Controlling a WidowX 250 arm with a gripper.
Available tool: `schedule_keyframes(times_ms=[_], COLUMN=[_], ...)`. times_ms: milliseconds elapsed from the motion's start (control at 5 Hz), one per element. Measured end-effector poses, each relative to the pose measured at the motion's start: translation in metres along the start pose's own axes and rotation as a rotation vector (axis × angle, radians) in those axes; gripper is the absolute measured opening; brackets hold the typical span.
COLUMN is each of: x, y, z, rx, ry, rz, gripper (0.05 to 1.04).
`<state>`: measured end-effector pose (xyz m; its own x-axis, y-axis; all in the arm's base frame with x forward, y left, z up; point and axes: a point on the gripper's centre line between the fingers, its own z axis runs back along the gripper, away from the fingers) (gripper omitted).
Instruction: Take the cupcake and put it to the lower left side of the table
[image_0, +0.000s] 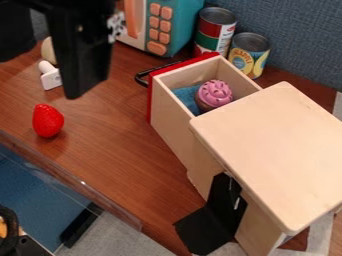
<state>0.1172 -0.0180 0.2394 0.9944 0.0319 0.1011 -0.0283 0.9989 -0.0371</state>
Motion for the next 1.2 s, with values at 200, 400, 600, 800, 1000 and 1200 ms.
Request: schedule_keyframes(times_ms=[200,400,600,800,1000,1200], x=[0.0,0.021,0.043,0.071,0.098,0.125], y=[0.0,0.003,0.007,0.012,0.011,0.007], z=[-0.001,-0.012,-0.021,-0.034,-0.053,-0.066], rx=[0.0,-0.004,0.006,0.016,-0.048,-0.079], ry=[0.0,-0.008,-0.052,-0.099,-0.12,-0.118], rz=[-0.001,0.019,0.024,0.039,0.01,0.009], gripper=[1.001,1.0,1.0,1.0,1.0,1.0])
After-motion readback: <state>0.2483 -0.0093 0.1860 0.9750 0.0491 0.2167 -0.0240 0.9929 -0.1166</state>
